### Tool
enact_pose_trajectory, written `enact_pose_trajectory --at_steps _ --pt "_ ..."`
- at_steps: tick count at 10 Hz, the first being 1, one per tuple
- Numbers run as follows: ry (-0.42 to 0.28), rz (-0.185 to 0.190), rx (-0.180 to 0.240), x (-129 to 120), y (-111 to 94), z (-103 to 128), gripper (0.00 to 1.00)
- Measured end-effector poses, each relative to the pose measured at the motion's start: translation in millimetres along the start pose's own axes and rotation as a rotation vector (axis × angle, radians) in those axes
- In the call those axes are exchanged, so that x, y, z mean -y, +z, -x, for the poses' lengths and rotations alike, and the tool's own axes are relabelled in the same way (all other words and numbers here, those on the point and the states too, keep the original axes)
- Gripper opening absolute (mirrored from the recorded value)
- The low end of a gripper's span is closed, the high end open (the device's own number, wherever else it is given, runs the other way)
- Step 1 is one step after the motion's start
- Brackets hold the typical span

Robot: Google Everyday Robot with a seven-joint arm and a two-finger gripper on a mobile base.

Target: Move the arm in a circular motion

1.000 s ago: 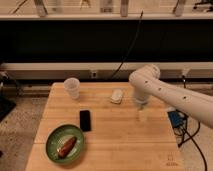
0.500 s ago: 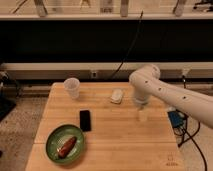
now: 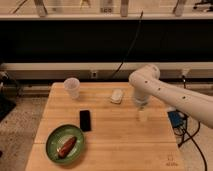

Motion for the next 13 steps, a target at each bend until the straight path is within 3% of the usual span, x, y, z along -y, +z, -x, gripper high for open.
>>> enact_pose_trajectory --at_steps 5,8,13 --pt "-0.080 -0.038 -0.008 17 -21 40 0.80" --pt "-0.146 -0.055 -0.003 32 -34 80 0.80" --pt "-0.307 -0.052 -0.001 45 -41 174 0.80"
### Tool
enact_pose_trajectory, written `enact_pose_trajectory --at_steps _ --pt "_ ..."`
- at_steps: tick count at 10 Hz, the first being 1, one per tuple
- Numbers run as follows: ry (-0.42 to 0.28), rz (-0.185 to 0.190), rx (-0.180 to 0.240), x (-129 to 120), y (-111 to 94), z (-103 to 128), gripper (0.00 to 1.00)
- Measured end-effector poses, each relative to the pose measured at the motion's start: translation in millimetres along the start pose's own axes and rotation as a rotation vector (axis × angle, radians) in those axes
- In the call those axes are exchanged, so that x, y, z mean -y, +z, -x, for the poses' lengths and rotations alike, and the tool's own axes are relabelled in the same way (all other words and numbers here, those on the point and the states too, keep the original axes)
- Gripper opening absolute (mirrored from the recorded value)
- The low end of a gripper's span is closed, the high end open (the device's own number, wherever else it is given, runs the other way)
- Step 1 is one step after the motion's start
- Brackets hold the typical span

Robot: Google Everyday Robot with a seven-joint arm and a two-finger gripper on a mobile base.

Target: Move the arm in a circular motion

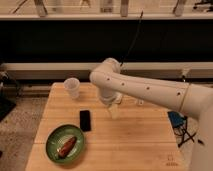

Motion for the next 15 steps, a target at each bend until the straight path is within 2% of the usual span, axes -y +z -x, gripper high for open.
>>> enact_pose_trajectory --at_steps 2,5,6,10,12,15 --pt "-0.058 0.014 -0.001 -8 4 23 0.80" --pt "-0.156 0.021 0.007 -35 10 64 0.80" --pt "-0.197 0.019 0.012 -50 9 80 0.80" --pt "-0.320 0.002 0.039 -104 1 116 0.80" --pt "-0.351 -0.010 0.055 -126 -3 114 0.80" --pt "-0.339 -0.024 0.086 -164 -3 79 0.80"
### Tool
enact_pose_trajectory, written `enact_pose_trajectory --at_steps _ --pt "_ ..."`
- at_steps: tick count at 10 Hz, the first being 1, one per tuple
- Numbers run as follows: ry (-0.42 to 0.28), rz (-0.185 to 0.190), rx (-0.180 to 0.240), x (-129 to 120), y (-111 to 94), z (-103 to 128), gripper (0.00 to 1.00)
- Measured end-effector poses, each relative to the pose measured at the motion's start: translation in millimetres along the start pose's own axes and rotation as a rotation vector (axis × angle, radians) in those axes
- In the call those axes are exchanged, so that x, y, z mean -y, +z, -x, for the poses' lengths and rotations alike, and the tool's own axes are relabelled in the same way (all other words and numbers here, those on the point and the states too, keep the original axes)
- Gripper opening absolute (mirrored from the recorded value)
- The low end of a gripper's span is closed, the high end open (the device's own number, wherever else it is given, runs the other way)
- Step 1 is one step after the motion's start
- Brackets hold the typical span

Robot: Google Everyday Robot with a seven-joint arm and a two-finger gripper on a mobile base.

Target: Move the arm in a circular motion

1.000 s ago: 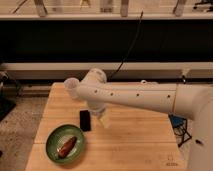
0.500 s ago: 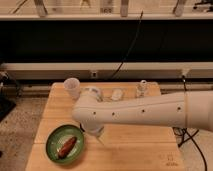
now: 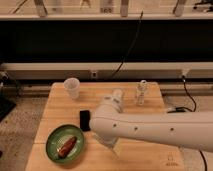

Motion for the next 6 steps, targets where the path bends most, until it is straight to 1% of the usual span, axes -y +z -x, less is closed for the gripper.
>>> enact_pose_trajectory --at_steps 1,3,4,6 --pt "0.018 -0.010 0.008 -15 -1 -11 0.80" --pt "0.061 -0.024 0.020 -35 -1 -28 0.80" --pt "0.101 -0.037 0.027 -50 -2 -42 0.80" --pt "0.169 -0.056 0.033 -64 -4 -64 0.80"
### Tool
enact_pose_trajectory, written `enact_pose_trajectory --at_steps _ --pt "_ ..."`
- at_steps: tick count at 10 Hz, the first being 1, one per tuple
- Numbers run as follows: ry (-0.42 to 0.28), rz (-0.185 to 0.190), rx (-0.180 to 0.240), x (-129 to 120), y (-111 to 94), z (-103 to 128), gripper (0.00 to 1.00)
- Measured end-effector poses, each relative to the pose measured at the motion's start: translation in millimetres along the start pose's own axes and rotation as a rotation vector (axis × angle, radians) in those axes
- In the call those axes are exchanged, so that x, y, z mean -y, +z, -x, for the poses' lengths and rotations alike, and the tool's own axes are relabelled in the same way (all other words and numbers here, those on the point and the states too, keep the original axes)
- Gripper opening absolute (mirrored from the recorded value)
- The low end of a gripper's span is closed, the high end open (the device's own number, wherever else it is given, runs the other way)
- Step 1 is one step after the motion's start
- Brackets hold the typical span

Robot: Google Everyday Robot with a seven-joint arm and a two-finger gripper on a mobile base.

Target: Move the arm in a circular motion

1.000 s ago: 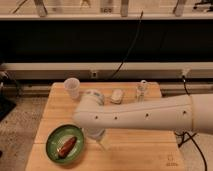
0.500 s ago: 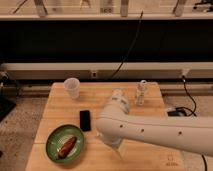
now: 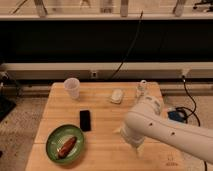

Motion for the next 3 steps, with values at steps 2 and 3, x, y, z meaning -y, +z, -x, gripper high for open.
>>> enact_pose_trajectory --at_steps 2,3 --pt "0.073 -0.011 0.001 -1 -2 -30 0.80" --pt "0.102 -0.015 0.001 0 -3 -45 0.80"
